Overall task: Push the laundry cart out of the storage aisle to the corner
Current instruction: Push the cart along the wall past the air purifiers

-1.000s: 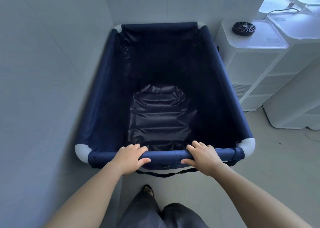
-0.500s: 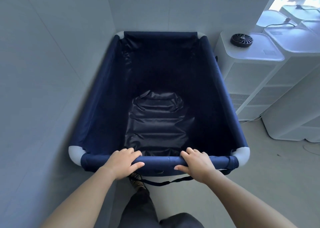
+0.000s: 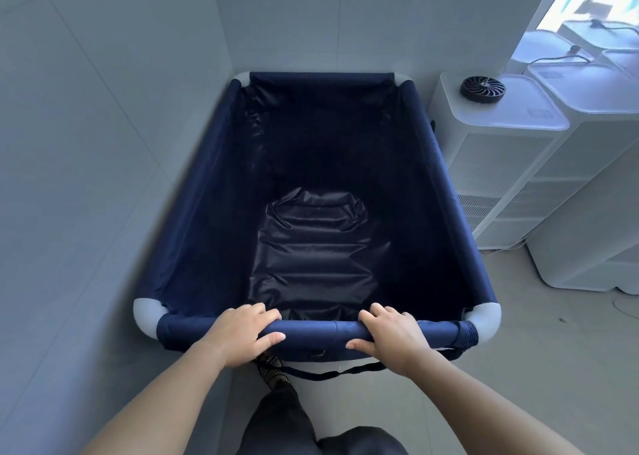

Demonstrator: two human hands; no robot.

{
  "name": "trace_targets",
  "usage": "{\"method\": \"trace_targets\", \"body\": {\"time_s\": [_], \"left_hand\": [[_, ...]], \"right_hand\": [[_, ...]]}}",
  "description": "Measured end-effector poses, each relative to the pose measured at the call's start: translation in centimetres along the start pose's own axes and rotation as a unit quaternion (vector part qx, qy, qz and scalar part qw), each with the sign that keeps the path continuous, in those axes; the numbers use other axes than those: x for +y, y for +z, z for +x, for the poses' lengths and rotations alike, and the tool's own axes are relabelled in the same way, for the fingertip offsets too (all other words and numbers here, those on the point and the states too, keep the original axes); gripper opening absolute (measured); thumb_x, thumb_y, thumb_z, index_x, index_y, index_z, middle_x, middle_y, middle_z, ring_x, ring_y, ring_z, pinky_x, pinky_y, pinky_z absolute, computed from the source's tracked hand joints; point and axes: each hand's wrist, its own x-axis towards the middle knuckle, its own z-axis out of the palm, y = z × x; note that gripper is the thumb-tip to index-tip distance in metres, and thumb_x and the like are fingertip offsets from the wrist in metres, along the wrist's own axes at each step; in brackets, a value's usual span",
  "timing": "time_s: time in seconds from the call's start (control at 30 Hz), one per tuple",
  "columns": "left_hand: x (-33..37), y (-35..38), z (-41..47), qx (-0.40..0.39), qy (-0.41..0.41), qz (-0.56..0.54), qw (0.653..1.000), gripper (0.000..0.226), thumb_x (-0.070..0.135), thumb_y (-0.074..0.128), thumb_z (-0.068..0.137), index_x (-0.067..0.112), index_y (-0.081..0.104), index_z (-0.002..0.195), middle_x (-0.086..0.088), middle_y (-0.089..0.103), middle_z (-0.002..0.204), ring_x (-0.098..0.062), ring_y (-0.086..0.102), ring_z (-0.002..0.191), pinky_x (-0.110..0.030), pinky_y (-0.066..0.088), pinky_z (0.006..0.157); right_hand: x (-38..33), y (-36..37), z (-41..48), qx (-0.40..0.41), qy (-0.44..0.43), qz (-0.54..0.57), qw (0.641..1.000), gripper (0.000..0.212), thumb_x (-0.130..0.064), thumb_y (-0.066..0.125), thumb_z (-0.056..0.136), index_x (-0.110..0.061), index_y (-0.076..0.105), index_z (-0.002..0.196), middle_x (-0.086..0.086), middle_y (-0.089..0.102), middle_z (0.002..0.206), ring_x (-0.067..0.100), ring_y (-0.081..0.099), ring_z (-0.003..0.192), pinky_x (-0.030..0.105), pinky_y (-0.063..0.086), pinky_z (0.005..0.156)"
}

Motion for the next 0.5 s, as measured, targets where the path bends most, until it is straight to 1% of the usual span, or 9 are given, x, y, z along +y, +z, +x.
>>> {"method": "trace_targets", "body": {"time_s": [0.17, 0.27, 0.37, 0.5], "left_hand": [[-0.1, -0.1, 0.1, 0.000, -0.003, 0.000, 1.000, 0.037, 0.060, 0.031, 0.091, 0.035, 0.045, 0.115, 0.013, 0.047, 0.096, -0.012, 0.048, 0.094, -0.028, 0.034, 0.077], [-0.2, -0.7, 0.4, -0.034, -0.009, -0.018, 0.999, 0.036, 0.060, 0.032, 0.091, 0.036, 0.046, 0.114, 0.015, 0.043, 0.094, -0.010, 0.046, 0.093, -0.029, 0.034, 0.079], [-0.2, -1.3, 0.7, -0.069, -0.016, -0.052, 0.996, 0.034, 0.061, 0.035, 0.089, 0.040, 0.047, 0.113, 0.015, 0.046, 0.095, -0.008, 0.043, 0.090, -0.030, 0.035, 0.081], [-0.5, -2.0, 1.1, -0.070, -0.017, -0.085, 0.994, 0.035, 0.065, 0.038, 0.084, 0.041, 0.050, 0.107, 0.016, 0.049, 0.097, -0.006, 0.046, 0.089, -0.027, 0.035, 0.075]], "right_hand": [[-0.1, -0.1, 0.2, 0.000, 0.006, -0.002, 1.000, 0.058, -0.074, 0.034, 0.082, -0.023, 0.048, 0.106, -0.001, 0.053, 0.105, 0.022, 0.053, 0.096, 0.035, 0.032, 0.070], [-0.1, -0.3, 0.3, -0.012, 0.014, 0.002, 1.000, 0.058, -0.074, 0.034, 0.082, -0.023, 0.047, 0.107, -0.001, 0.052, 0.106, 0.022, 0.053, 0.098, 0.035, 0.033, 0.072], [-0.2, -0.7, 0.3, -0.030, 0.024, 0.011, 0.999, 0.059, -0.074, 0.035, 0.083, -0.023, 0.048, 0.108, -0.001, 0.052, 0.107, 0.022, 0.052, 0.100, 0.036, 0.034, 0.075], [-0.5, -1.2, 0.4, -0.049, 0.045, 0.025, 0.997, 0.060, -0.073, 0.036, 0.083, -0.022, 0.049, 0.111, -0.001, 0.051, 0.109, 0.021, 0.050, 0.102, 0.036, 0.037, 0.082]]}}
